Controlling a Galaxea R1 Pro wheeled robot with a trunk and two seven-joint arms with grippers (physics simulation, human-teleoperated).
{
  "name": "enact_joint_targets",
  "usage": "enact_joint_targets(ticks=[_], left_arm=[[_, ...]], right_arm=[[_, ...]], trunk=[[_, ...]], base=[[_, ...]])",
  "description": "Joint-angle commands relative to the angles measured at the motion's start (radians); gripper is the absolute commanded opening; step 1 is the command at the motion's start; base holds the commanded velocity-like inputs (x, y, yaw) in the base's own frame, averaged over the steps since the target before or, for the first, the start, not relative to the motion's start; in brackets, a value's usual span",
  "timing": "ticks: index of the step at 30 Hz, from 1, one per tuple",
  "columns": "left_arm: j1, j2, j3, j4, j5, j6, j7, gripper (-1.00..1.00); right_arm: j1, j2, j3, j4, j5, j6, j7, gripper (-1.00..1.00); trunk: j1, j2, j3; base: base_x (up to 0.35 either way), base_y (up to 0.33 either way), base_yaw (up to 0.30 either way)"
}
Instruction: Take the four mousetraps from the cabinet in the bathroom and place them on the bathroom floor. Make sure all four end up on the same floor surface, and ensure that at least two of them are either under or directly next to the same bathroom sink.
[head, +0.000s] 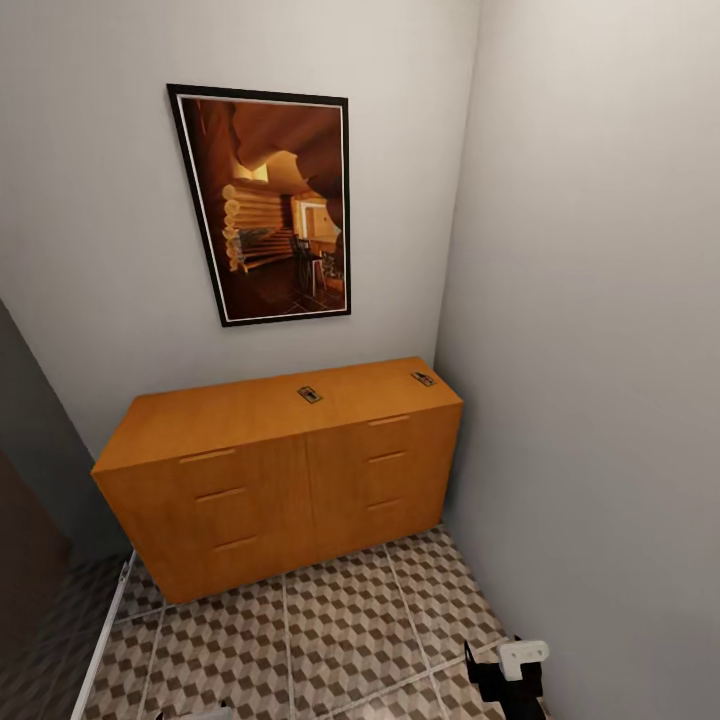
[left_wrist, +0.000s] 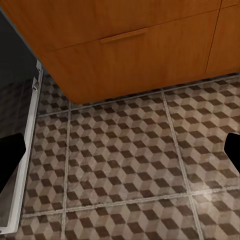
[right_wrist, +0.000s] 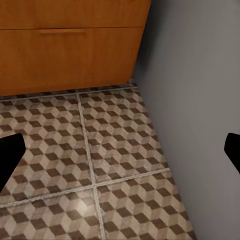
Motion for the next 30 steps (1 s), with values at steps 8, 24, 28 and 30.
enact_joint_targets(ticks=[8,24,28,30], left_arm=[[-0.002,-0.015,-0.003,0.004,-0.007,-0.003,0.012,1.00],[0.061,-0.019,-0.003,0.005,-0.007,-0.002,0.013,1.00],[0.072,-0.018,-0.003,0.005,-0.007,-0.002,0.013,1.00],[0.075,-0.018,-0.003,0.005,-0.007,-0.002,0.013,1.00]], right_arm=[[-0.001,0.002,0.006,-0.005,0.013,-0.003,-0.010,1.00],[-0.001,0.004,0.002,-0.190,0.016,0.070,-0.039,1.00],[-0.001,0.005,0.002,-0.304,0.016,0.204,-0.061,1.00],[-0.001,0.005,0.001,-0.351,0.015,0.259,-0.067,1.00]], trunk=[[0.001,-0.002,-0.002],[0.001,-0.002,-0.002],[0.001,-0.002,-0.002],[0.001,-0.002,-0.002]], base=[[0.000,0.000,0.000],[0.000,0.000,0.000],[0.000,0.000,0.000],[0.000,0.000,0.000]])
